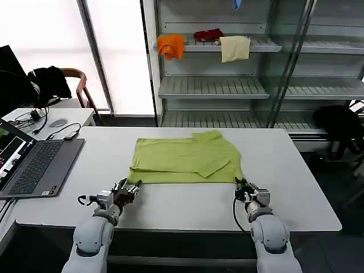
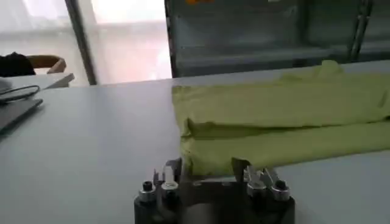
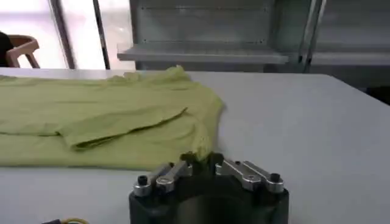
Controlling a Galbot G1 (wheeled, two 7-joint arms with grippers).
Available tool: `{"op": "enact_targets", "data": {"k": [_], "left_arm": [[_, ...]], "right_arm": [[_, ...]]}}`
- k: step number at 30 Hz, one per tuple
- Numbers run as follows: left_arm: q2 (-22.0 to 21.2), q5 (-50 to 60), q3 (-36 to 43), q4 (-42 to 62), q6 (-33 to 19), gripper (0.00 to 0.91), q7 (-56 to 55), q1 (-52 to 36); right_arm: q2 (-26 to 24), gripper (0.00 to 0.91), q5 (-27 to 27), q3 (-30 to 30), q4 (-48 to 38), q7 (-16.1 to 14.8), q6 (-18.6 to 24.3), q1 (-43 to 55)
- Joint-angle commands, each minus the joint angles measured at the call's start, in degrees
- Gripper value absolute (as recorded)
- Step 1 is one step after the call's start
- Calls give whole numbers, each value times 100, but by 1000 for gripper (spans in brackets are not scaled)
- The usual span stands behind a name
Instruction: Fold and organize the clothes.
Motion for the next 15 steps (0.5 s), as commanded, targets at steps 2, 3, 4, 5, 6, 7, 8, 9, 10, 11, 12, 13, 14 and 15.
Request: {"op": "enact_targets", "data": {"k": [2,3,4,5,6,7,8,9,10,11,12,13,14,15], "left_arm": [[-3,46,14,-16,14,0,78,18],[-5,57,20,-13,13,0,85,12],[-7,60,22,-10,13,0,93,7],[-18,61,32,3,12,0,81,-7],[-28,92,34,9,12,0,78,-18],[-40,103,42,16,12,0,59,-31],[-45,109,53,17,10,0,21,-39],[-53,116,59,18,12,0,7,-42],[-64,134,70,24,11,0,-35,-57],[-68,144,85,34,11,0,-91,-70],[-75,140,91,42,11,0,-115,-82],[-82,133,95,51,10,0,-124,-87],[-90,124,108,56,10,0,-163,-91],[-102,120,110,53,11,0,-196,-87]], "right_arm": [[-20,0,1,-1,163,-44,-8,-88],[-32,0,8,-2,193,-54,-14,-104],[-39,0,11,-3,222,-62,-21,-115],[-46,0,16,-3,239,-74,-21,-124],[-52,0,27,-4,278,-88,-21,-146],[-65,0,31,-9,322,-105,-21,-180],[-65,0,38,-12,363,-112,-22,-205],[-61,0,54,-16,405,-119,-21,-237],[-59,0,75,-22,459,-121,-21,-281],[-56,0,85,-26,499,-123,-22,-314],[-45,0,123,-29,576,-138,-22,-375],[-39,0,181,-35,637,-138,-27,-421],[-40,0,225,-37,720,-141,-38,-478],[-45,0,280,-37,803,-144,-39,-544]]}}
